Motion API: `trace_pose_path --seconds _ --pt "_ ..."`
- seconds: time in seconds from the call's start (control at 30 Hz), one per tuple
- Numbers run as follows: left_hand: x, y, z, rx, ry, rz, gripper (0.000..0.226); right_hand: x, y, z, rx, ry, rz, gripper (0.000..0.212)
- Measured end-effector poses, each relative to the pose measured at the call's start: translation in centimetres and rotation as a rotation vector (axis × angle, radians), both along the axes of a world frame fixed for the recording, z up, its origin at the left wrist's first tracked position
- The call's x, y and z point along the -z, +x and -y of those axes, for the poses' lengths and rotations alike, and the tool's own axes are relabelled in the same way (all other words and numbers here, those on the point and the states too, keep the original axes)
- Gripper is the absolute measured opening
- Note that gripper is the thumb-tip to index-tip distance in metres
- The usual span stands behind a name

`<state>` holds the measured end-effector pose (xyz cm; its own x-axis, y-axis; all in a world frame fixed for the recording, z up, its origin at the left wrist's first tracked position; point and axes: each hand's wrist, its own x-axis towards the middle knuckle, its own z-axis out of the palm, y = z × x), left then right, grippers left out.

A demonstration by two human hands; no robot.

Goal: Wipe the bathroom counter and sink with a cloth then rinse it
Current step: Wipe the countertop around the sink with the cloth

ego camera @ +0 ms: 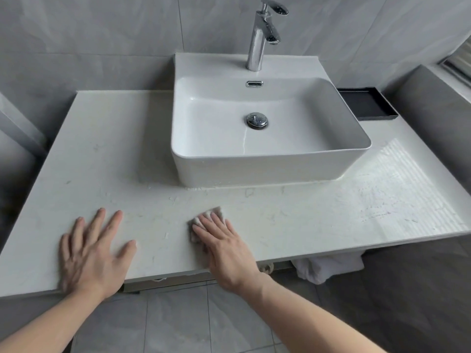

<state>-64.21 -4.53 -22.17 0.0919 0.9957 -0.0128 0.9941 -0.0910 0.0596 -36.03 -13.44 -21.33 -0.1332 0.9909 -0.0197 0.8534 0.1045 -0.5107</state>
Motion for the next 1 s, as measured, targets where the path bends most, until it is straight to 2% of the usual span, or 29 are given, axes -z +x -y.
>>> trace_pose_path --seconds 0.07,0.17,0.23,0.3,0.33,0.43,0.47,0.57,0.67,1.0 --pt "0.0 0.0 0.0 0.001 0.004 -0.002 0.076 -0.4 2.1 0.4 0.015 -0.002 -0.074 0.069" --pt "-0.1 0.1 -0.1 -0.002 0.005 -0.005 0.076 -1.7 8.5 1.9 0.290 0.093 -0.143 0.064" --pt "-0.1 0.1 -0.1 -0.009 0.004 -0.007 0.076 -2.9 14.4 3.1 0.468 0.163 -0.085 0.065" --pt "-0.2 0.1 0.0 -0.011 0.010 -0.007 0.076 -3.0 21.1 4.5 0.605 0.177 0.020 0.057" --pt "-0.2 0.1 0.0 -0.011 0.012 -0.005 0.076 -2.9 24.3 5.3 0.669 0.104 0.070 0.050" --pt "0.0 0.0 -0.1 -0.008 0.014 -0.011 0.076 -2.1 30.1 7.7 0.848 -0.327 0.235 0.060" --pt "0.1 0.0 -0.1 -0.009 0.015 -0.013 0.076 -1.5 30.4 8.2 0.899 -0.409 0.255 0.061" --pt "0.2 -0.1 -0.1 -0.008 0.014 -0.015 0.076 -0.5 27.2 8.1 0.988 -0.342 0.254 0.061" --pt "0.1 0.0 -0.1 -0.006 0.020 -0.015 0.076 -0.1 21.6 7.2 0.942 -0.207 0.270 0.060" --pt "-0.1 0.0 0.0 -0.010 0.019 -0.008 0.076 0.6 -1.4 3.9 0.304 0.062 0.100 0.058"
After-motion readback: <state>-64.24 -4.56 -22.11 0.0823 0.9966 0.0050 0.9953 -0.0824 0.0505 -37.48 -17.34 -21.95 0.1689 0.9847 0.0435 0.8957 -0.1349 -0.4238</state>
